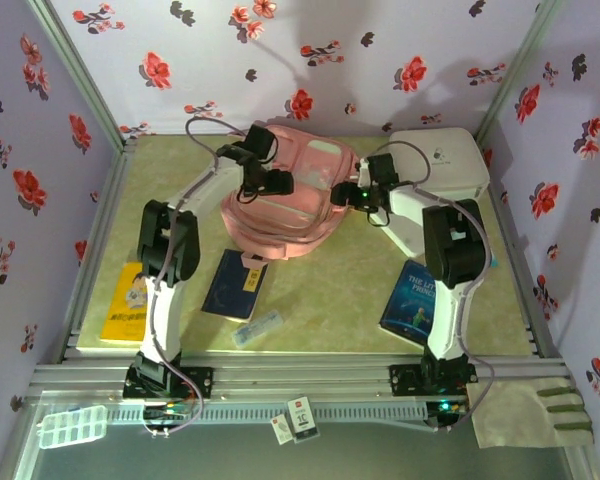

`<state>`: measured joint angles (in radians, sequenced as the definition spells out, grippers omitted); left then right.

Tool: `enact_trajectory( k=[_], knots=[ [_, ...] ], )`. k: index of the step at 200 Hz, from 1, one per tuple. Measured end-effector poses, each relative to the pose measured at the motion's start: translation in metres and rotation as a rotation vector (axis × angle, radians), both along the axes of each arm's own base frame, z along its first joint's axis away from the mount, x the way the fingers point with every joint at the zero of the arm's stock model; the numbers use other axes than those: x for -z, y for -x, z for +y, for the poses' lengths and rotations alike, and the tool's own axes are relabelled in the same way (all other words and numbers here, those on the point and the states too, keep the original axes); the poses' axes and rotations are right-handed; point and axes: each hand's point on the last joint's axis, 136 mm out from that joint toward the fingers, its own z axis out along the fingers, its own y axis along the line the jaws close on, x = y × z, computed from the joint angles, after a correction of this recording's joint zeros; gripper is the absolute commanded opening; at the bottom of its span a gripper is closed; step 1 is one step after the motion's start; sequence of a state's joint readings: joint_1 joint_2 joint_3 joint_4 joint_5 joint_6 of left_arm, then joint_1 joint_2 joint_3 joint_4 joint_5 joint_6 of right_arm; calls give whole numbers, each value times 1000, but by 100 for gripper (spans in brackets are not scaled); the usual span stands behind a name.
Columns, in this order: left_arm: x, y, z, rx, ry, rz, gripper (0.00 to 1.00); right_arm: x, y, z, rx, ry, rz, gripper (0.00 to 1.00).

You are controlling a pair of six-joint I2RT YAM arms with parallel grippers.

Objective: Pack the student bag
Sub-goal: Unzip the student bag at the top-center of the table.

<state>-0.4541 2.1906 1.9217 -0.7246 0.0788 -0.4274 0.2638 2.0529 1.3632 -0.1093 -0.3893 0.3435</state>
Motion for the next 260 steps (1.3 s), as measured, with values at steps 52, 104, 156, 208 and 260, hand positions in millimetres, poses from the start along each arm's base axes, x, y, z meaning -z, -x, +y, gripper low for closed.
enact_trajectory(
  k=[52,104,156,208,260],
  knots=[
    [42,-18,48,-178,3,78,76,3,1,14,-74,-47,8,76],
    [48,-28,73,-246,53,91,75,-7,25,3,-164,46,-83,70],
    [48,-29,74,-245,76,101,75,-30,35,1,-262,165,-215,69],
    [47,-28,74,-242,91,109,75,-38,42,13,-470,453,-259,72],
    [47,-28,73,-241,97,112,75,7,50,-1,-652,624,-179,68]
  ],
)
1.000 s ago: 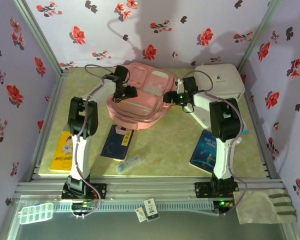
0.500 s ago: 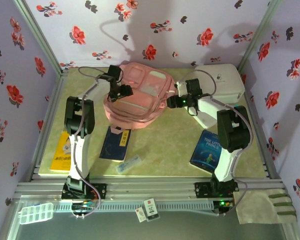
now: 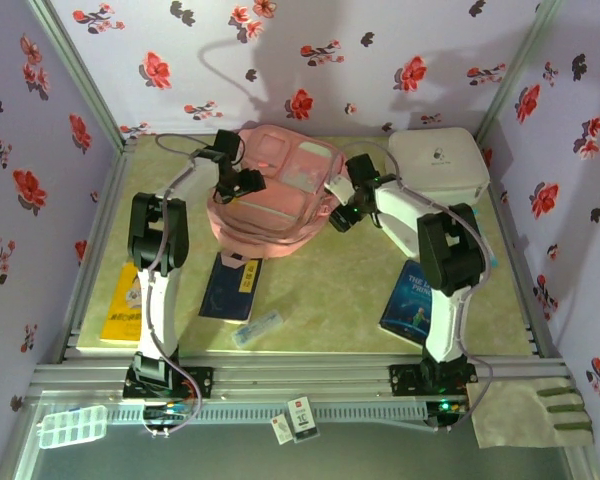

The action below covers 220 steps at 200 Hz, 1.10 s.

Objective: Pack the student bag
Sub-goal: Unzip the student bag at the top-center of the table.

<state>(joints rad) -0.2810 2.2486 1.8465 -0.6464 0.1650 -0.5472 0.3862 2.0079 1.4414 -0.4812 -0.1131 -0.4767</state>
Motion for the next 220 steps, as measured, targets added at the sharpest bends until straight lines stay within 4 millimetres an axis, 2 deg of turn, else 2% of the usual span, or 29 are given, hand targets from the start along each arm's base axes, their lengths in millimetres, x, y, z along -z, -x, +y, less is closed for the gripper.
enact_trajectory(
  k=[43,59,65,82,88,116,140,150,168,196,220],
  knots=[
    [0,0,0,1,3,1,75,23,-6,0,-64,55,21,60],
    [-1,0,0,1,3,1,75,25,-9,2,-83,61,17,57],
    [-1,0,0,1,3,2,75,26,-11,3,-88,59,15,52],
    [-1,0,0,1,6,4,75,27,-12,6,-108,55,22,48],
    [-2,0,0,2,9,5,75,27,-13,7,-115,55,22,43],
    [-5,1,-1,6,24,14,75,28,-11,12,-147,55,32,38],
    [-9,2,-2,10,37,23,74,28,-12,15,-163,45,25,21],
    [-10,3,-2,11,42,28,74,28,-14,17,-163,38,16,11],
    [-12,5,-4,19,48,37,74,27,-17,18,-168,35,2,0],
    [-16,9,-10,36,50,44,74,26,-19,19,-168,29,-15,0],
    [-22,14,-26,68,57,40,73,25,-18,19,-168,17,-27,0]
  ],
)
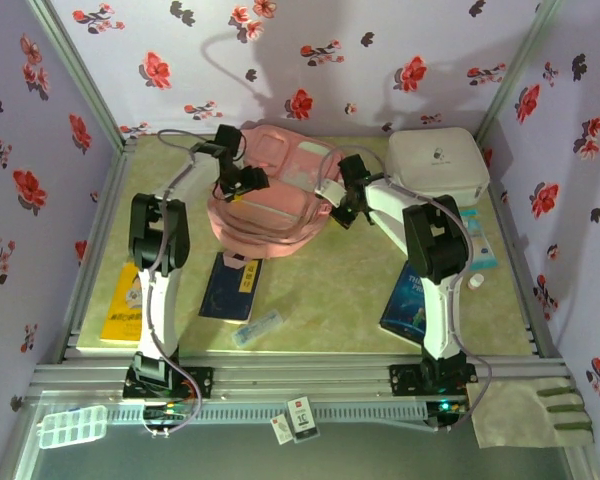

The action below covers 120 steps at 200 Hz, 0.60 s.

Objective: Pack the student bag
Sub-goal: Unzip the student bag at the top-center of the table.

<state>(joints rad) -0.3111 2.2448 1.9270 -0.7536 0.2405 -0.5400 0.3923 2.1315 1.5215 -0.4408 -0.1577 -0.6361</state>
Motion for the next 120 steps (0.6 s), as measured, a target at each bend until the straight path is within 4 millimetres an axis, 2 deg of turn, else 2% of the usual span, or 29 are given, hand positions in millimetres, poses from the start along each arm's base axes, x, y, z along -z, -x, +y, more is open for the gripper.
enact_trajectory(
  k=[37,69,84,93,111,120],
  knots=[
    [-12,7,-41,65,46,-25,66,-4,5,-1,4,-18,-5,0],
    [-24,-2,-79,94,112,-76,60,-7,6,1,1,-34,-10,0],
    [-16,-7,-92,91,129,-83,54,-7,7,1,4,-36,-7,0],
    [-4,-8,-98,75,135,-67,52,-6,8,1,4,-38,-6,0],
    [20,-9,-103,40,121,-32,48,-5,10,0,5,-37,0,0],
    [21,-10,-103,17,122,-24,48,-6,12,0,5,-36,1,0]
  ],
)
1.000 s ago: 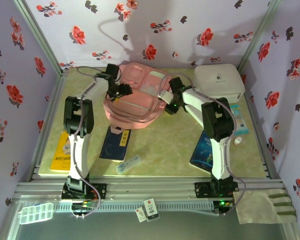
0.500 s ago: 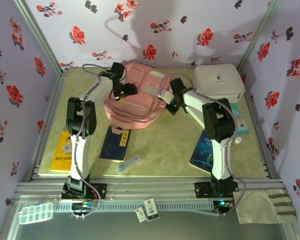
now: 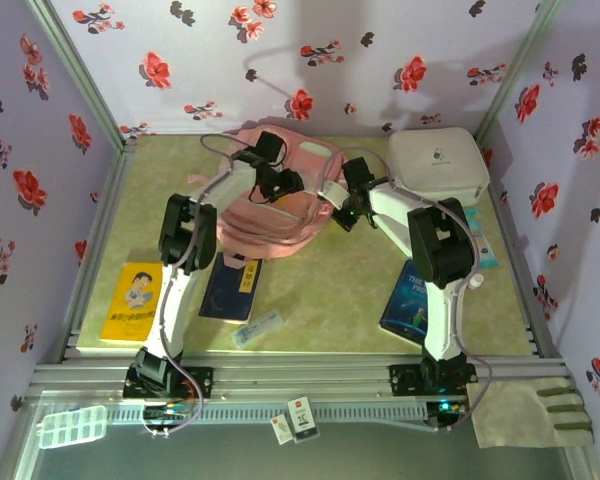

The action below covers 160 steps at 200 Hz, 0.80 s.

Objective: Pack the student bag
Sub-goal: Unzip the student bag at the top-center of the table.

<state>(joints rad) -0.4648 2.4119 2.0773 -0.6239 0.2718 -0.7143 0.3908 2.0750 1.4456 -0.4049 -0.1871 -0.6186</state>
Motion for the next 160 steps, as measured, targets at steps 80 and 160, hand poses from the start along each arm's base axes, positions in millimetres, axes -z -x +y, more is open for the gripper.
enact_trajectory(
  k=[80,160],
  knots=[
    [4,-5,2,-147,-21,49,48,-15,41,25,-42,-11,12,0],
    [5,-5,1,-181,-12,66,48,-10,95,69,-93,-33,38,0]
  ],
)
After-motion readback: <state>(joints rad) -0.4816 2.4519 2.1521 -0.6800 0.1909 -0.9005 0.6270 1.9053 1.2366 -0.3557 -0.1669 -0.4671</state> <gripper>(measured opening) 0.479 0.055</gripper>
